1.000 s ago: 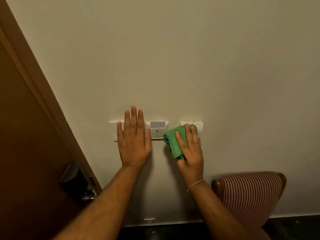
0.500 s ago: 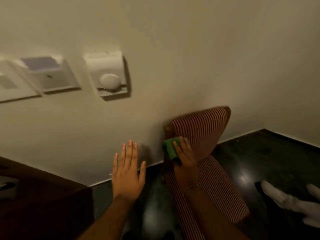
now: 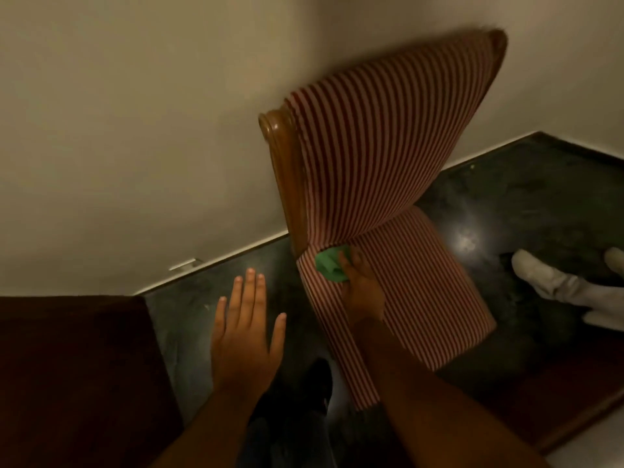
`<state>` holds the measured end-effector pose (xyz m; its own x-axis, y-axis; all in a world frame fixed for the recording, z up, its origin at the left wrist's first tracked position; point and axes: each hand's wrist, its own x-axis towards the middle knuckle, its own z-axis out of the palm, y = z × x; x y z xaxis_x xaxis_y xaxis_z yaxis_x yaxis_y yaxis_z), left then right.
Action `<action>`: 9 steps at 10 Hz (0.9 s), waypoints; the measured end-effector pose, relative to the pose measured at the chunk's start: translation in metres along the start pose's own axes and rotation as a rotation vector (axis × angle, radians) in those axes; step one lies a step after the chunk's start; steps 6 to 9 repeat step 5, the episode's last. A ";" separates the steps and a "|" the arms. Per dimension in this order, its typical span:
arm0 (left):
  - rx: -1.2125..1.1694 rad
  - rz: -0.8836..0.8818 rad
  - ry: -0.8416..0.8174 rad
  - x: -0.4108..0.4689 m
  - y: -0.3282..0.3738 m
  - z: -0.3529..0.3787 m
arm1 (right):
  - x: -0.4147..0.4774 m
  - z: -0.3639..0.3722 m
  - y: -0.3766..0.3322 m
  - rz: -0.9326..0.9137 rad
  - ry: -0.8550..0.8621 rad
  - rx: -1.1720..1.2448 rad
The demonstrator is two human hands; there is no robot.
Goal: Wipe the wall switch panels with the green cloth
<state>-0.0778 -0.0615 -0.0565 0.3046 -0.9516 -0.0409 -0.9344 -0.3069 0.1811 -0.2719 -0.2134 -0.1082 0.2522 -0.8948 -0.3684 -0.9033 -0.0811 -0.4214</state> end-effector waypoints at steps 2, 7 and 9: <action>0.048 0.017 -0.097 -0.007 -0.020 0.016 | 0.015 0.034 0.030 -0.080 -0.228 -0.180; 0.034 -0.098 -0.236 -0.009 -0.036 -0.049 | -0.039 0.015 -0.018 -0.130 -0.188 -0.388; 0.034 -0.098 -0.236 -0.009 -0.036 -0.049 | -0.039 0.015 -0.018 -0.130 -0.188 -0.388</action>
